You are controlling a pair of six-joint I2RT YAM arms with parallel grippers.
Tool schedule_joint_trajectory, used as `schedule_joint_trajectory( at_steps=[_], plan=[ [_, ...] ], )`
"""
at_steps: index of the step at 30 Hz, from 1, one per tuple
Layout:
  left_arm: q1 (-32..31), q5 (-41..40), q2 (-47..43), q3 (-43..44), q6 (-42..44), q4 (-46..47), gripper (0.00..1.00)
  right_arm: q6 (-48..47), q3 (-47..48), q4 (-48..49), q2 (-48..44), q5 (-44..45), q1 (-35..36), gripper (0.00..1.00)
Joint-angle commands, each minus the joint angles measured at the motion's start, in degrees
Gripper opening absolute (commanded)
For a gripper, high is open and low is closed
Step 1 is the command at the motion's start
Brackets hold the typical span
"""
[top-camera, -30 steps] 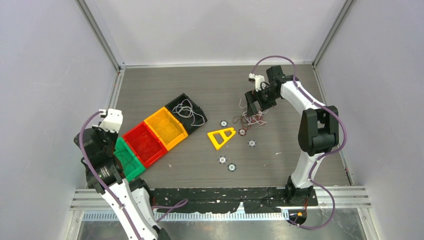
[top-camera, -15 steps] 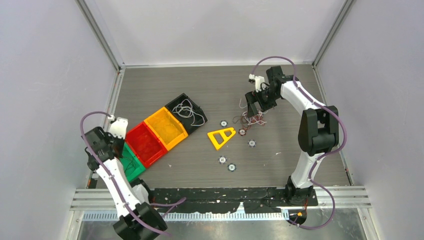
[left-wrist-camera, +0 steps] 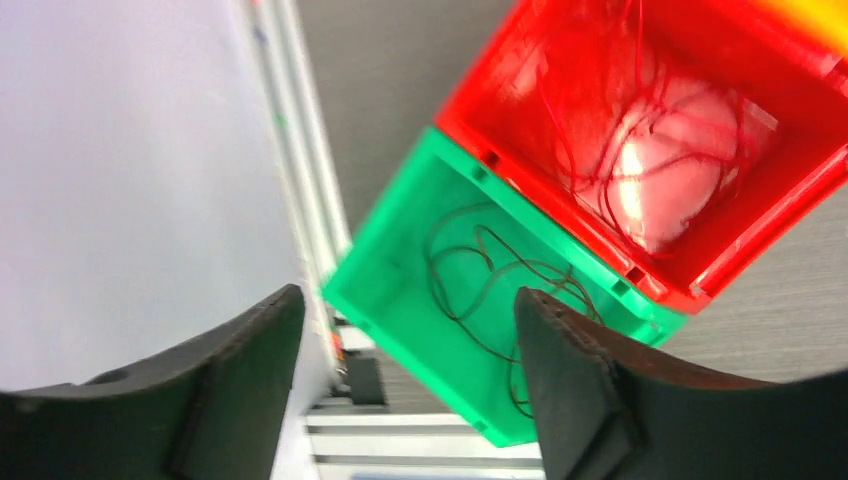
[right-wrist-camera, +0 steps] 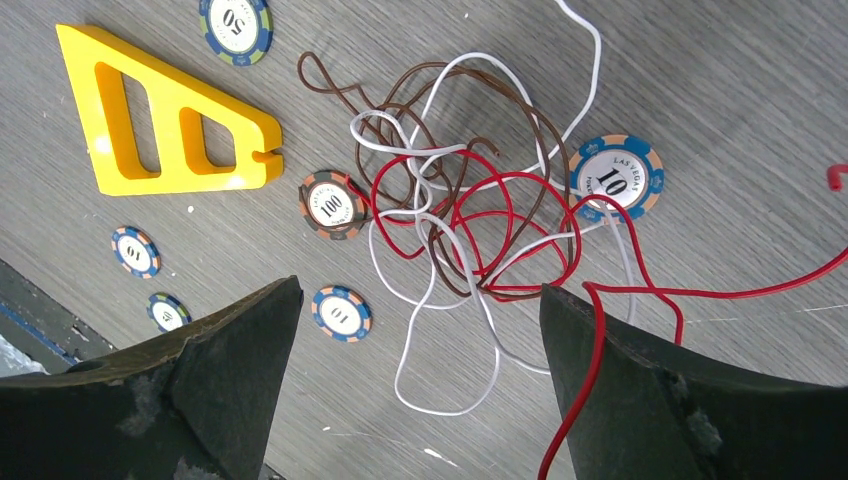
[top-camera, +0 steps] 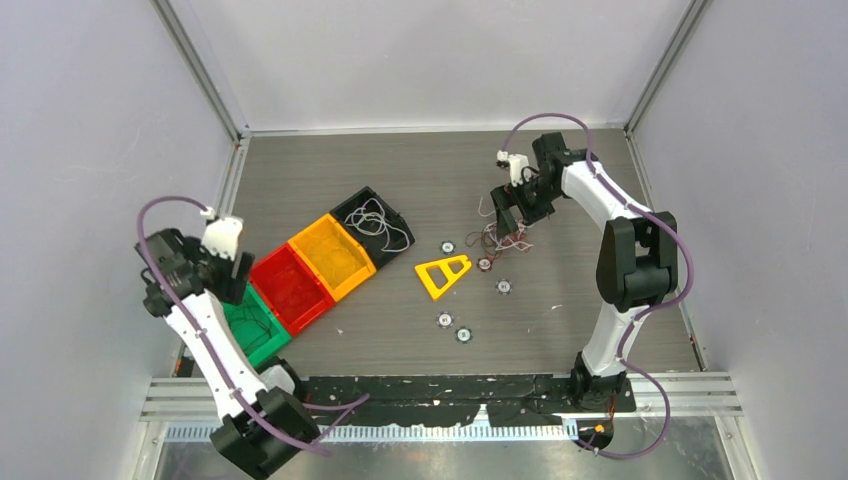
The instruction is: Untangle the cables
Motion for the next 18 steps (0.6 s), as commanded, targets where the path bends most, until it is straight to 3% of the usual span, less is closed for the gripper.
schedule_joint_trajectory(
  at_steps=[1, 6, 8, 11, 15, 18],
  plan=[
    [-0.4, 7.4, -2.2, 11.8, -0.4, -10.3, 0.83, -2.8, 3.3, -2.5, -1.6, -1.0, 0.0, 0.95],
    [-4.8, 12.2, -1.9, 20.9, -1.3, -14.4, 0.97, -4.6, 3.9, -3.1, -1.7, -0.8, -0.3, 0.95],
    [-12.6, 13.9, -1.4, 23.5, -3.3, -14.4, 0.99, -3.9, 4.4, -2.5, -0.5, -1.1, -0.5, 0.95],
    [-29.9, 10.4, 0.9, 24.4, -10.2, -9.4, 0.99, -2.1, 5.5, -1.0, 2.9, -2.9, -0.5, 0.95],
    [-49.3, 12.0, 10.8, 27.2, -22.7, 0.9, 1.0, 2.0, 4.7, 3.5, 6.6, -1.4, -0.5, 0.99],
    [-59.1, 15.3, 22.4, 31.4, -30.7, 9.5, 0.96, 2.8, 4.8, 4.7, 10.0, 0.2, -0.5, 0.84]
  ],
)
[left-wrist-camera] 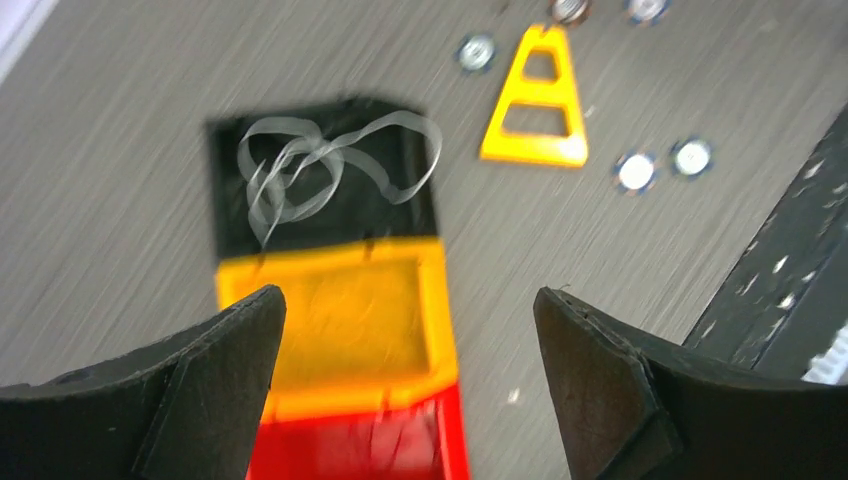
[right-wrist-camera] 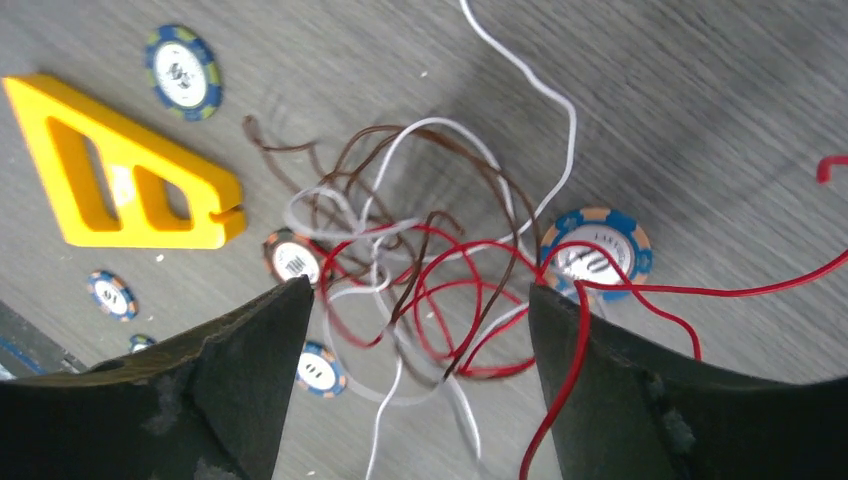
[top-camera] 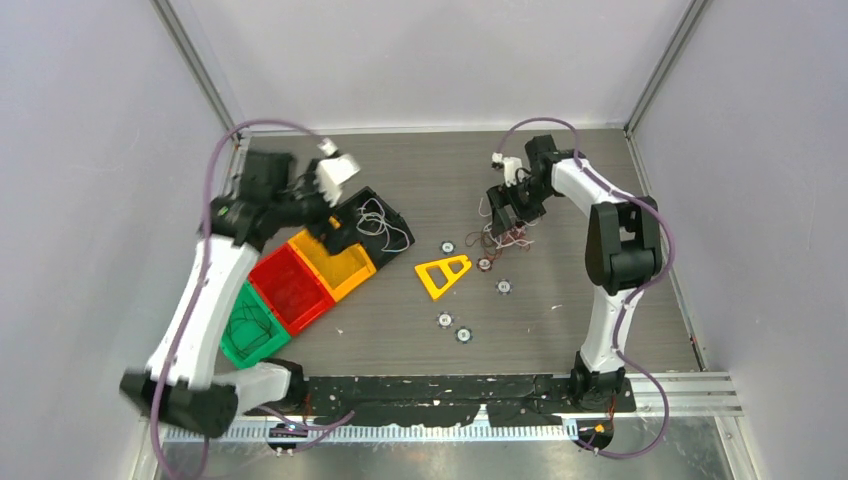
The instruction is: Untangle the cables
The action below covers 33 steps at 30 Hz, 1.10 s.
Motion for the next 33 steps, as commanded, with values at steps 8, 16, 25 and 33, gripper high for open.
schedule_joint_trajectory(
  at_steps=[8, 16, 25, 33],
  plan=[
    [-19.5, 14.1, 31.6, 13.0, -23.4, 29.7, 0.71, -0.9, -2.7, -0.1, -4.0, -12.1, -0.6, 0.08],
    [-25.6, 16.2, 38.9, 14.4, -29.6, 46.5, 0.6, -5.2, -2.5, -5.9, -11.6, -24.5, -0.7, 0.06],
    [-27.7, 15.2, 45.3, 17.9, -33.4, 48.0, 0.58, -6.2, -2.4, -8.0, -15.6, -29.0, -0.8, 0.06],
    [-25.8, 13.3, 36.6, -0.9, -40.6, 68.1, 0.67, 3.0, -3.5, -3.2, -18.4, -29.6, -1.7, 0.06]
  ],
)
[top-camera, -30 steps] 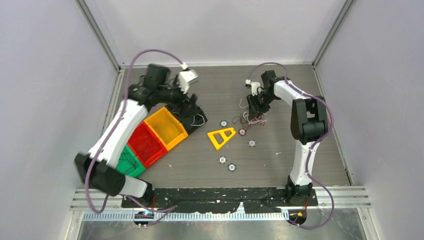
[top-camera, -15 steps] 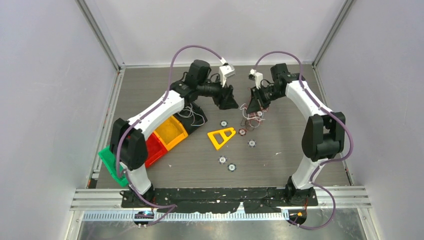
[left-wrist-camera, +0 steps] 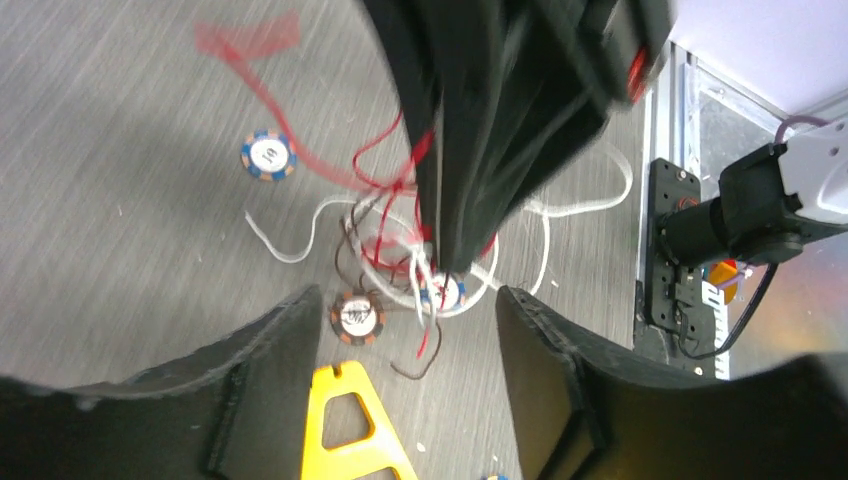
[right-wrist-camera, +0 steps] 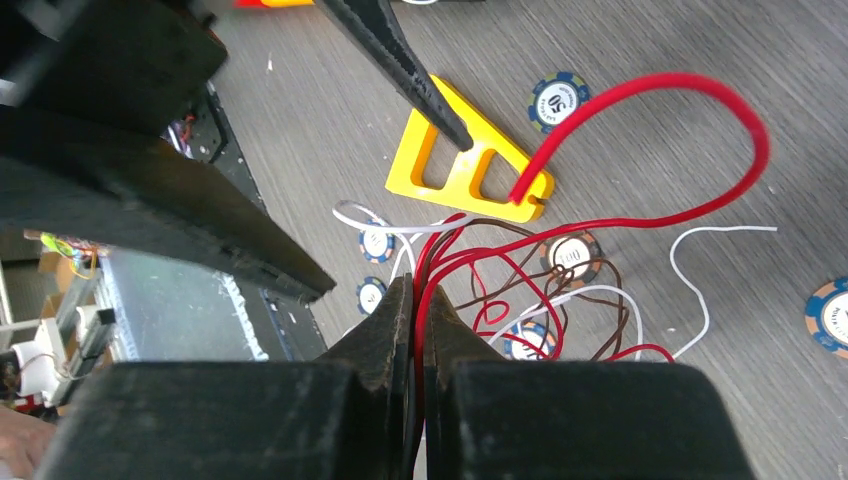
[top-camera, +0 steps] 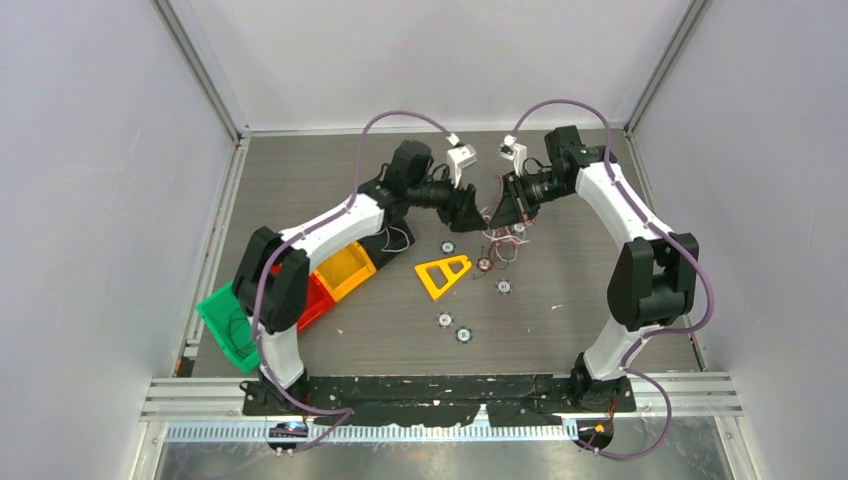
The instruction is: Untangle the cables
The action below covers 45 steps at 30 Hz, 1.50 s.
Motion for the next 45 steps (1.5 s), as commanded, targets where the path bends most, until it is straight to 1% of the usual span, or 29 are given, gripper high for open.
schedule_joint_trajectory(
  at_steps=[1, 2, 3, 4, 5, 7, 9, 12, 16, 21, 23, 29, 31, 34, 37, 41, 43, 45],
  plan=[
    [1.8, -1.7, -9.8, -13.6, -5.7, 18.3, 0.71, 9.6, -0.9, 6.0, -5.6, -2.6, -1.3, 0.06],
    [2.6, -2.8, -11.2, -15.8, -6.8, 19.9, 0.73, 15.1, -2.9, 10.6, -6.4, -2.3, -1.6, 0.06],
    [3.4, -3.6, -12.5, -17.9, -8.4, 20.9, 0.75, 17.9, -4.0, 13.0, -8.2, -1.4, -2.1, 0.06],
    [4.2, -4.5, -13.8, -19.6, -9.6, 21.5, 0.76, 23.1, -5.9, 17.4, -9.0, -1.3, -2.3, 0.05],
    [5.0, -4.6, -14.9, -21.6, -10.3, 22.0, 0.76, 25.3, -6.7, 19.4, -10.5, -1.3, -2.5, 0.06],
    [5.6, -2.2, -17.2, -24.7, -7.9, 21.3, 0.73, 32.5, -9.1, 24.1, -12.1, -2.7, -2.6, 0.06],
    [5.3, 0.7, -19.1, -25.2, -3.4, 18.9, 0.7, 35.8, -9.5, 26.7, -12.4, -4.9, -2.6, 0.05],
    [4.2, 2.2, -19.9, -24.3, -1.3, 19.5, 0.65, 39.0, -9.9, 28.4, -12.1, -8.4, -2.5, 0.05],
    [2.6, 2.8, -16.9, -20.1, -1.4, 21.2, 0.6, 44.7, -12.3, 32.8, -12.6, -10.4, -2.5, 0.05],
    [0.4, 3.8, -13.9, -16.6, -1.7, 23.2, 0.58, 58.4, -18.7, 46.6, -15.3, -12.4, -2.5, 0.06],
    [0.1, 3.6, -13.3, -16.6, -2.2, 24.2, 0.57, 62.0, -20.0, 49.9, -16.4, -12.8, -2.5, 0.06],
    [0.4, 2.9, -13.4, -18.8, -3.3, 26.7, 0.5, 68.3, -21.8, 55.3, -18.7, -13.7, -2.4, 0.05],
    [0.6, 3.0, -13.5, -20.1, -4.7, 28.2, 0.5, 70.6, -22.5, 57.8, -19.1, -13.9, -2.3, 0.06],
    [1.0, 4.2, -13.2, -21.6, -6.2, 31.6, 0.52, 74.7, -23.7, 62.2, -19.6, -14.1, -2.1, 0.06],
    [1.0, 4.4, -12.3, -20.8, -6.6, 32.8, 0.5, 76.2, -24.2, 63.6, -19.8, -14.2, -1.4, 0.06],
    [1.1, 4.5, -10.9, -19.2, -6.9, 32.7, 0.42, 77.0, -23.8, 64.0, -19.7, -14.4, -0.9, 0.06],
    [1.3, 5.1, -10.2, -18.6, -7.1, 32.6, 0.36, 77.5, -23.6, 64.2, -19.7, -14.6, -0.8, 0.06],
    [1.5, 5.9, -9.7, -18.4, -7.3, 32.5, 0.27, 78.0, -23.3, 64.3, -19.8, -14.7, -0.7, 0.06]
  ],
)
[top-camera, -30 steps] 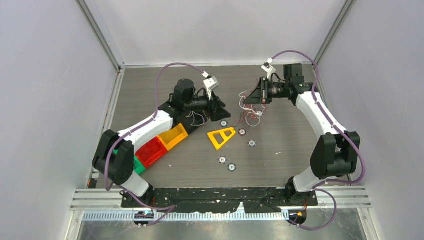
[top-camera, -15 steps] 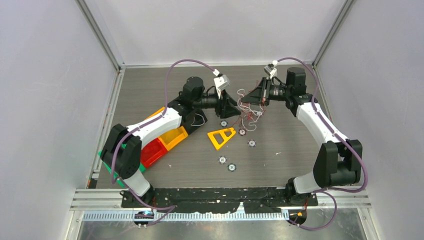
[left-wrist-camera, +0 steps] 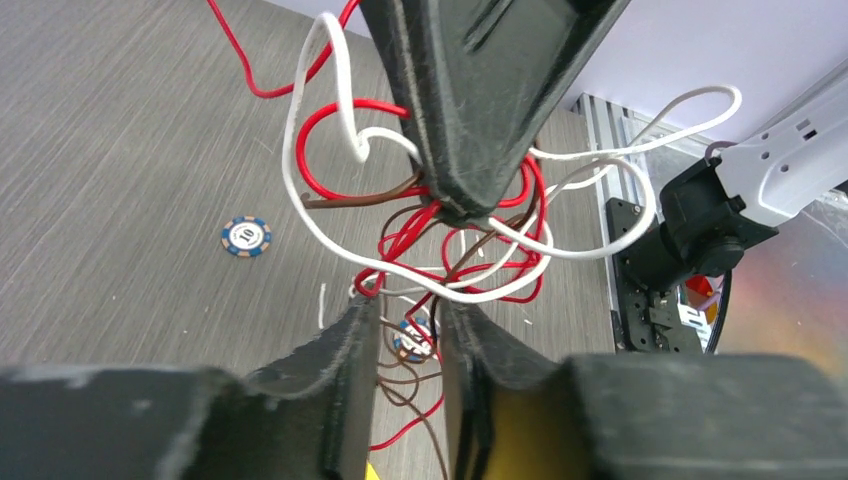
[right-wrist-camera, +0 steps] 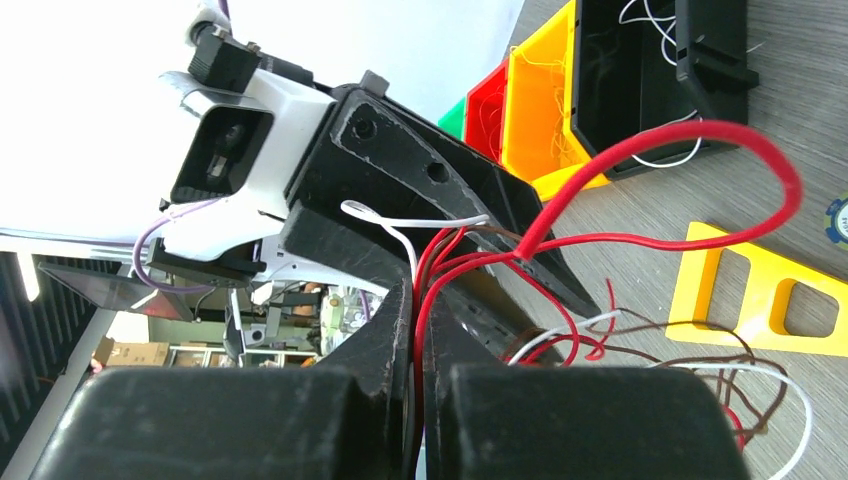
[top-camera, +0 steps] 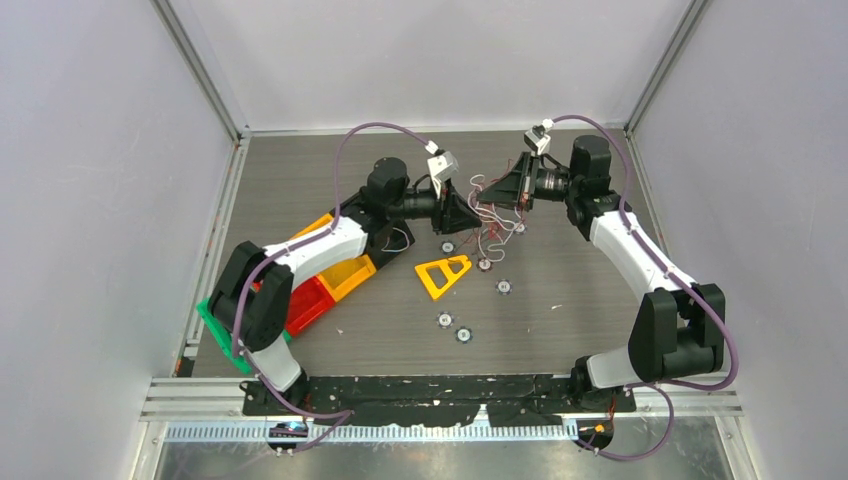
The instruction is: Untangle the cables
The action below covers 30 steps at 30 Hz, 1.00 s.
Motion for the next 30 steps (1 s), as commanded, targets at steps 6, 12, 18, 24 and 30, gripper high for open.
schedule_joint_trajectory(
  at_steps=[6, 12, 18, 24, 30],
  plan=[
    [2.7, 3.4, -1.0, 0.4, -2.4, 4.1, 0.07, 1.7, 2.1, 3.3, -1.8, -2.0, 0.1, 0.06],
    [3.8, 5.3, -5.7, -2.5, 0.0, 0.9, 0.0, -1.9, 3.0, 0.4, 0.0, -1.0, -1.0, 0.05],
    [5.9, 4.2, -11.6, -3.6, 2.1, -7.6, 0.0, -13.0, 8.1, -10.9, 2.6, 2.7, -5.4, 0.05],
    [9.5, 3.6, -18.2, -5.2, 8.2, -16.5, 0.0, -24.6, 13.4, -20.1, 6.8, 5.8, -13.1, 0.05],
    [12.6, -0.3, -24.6, 2.8, 7.3, -23.3, 0.0, -42.5, 16.5, -34.4, 12.0, 16.4, -15.1, 0.05]
  ],
)
